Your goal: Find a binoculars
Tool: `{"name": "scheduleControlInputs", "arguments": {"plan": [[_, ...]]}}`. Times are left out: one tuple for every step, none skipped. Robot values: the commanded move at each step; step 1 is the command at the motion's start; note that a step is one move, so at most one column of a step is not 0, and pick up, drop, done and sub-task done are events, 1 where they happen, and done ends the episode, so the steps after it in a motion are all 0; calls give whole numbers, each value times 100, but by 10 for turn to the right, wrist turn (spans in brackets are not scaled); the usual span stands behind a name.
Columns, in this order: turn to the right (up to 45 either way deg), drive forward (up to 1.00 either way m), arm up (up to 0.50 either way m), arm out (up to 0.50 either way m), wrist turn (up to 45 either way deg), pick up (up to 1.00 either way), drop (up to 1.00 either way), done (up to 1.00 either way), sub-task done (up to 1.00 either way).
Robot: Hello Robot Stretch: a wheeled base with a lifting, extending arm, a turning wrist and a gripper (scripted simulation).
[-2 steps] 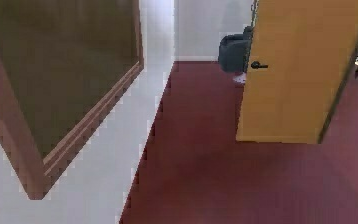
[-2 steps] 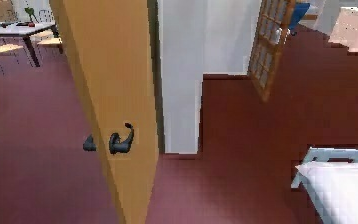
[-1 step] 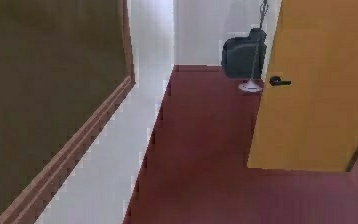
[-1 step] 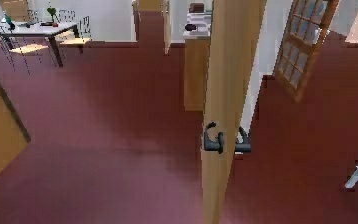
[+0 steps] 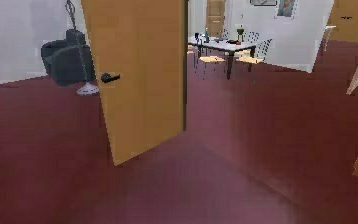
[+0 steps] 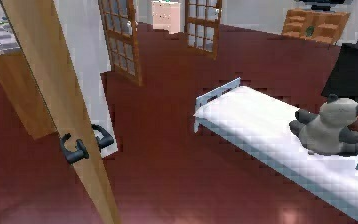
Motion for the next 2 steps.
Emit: {"name": "scheduleControlInputs", "arguments": {"plan": [[90, 0, 0, 0, 0, 0, 0, 0, 0], [0, 50, 0, 0, 0, 0, 0, 0, 0]]}}
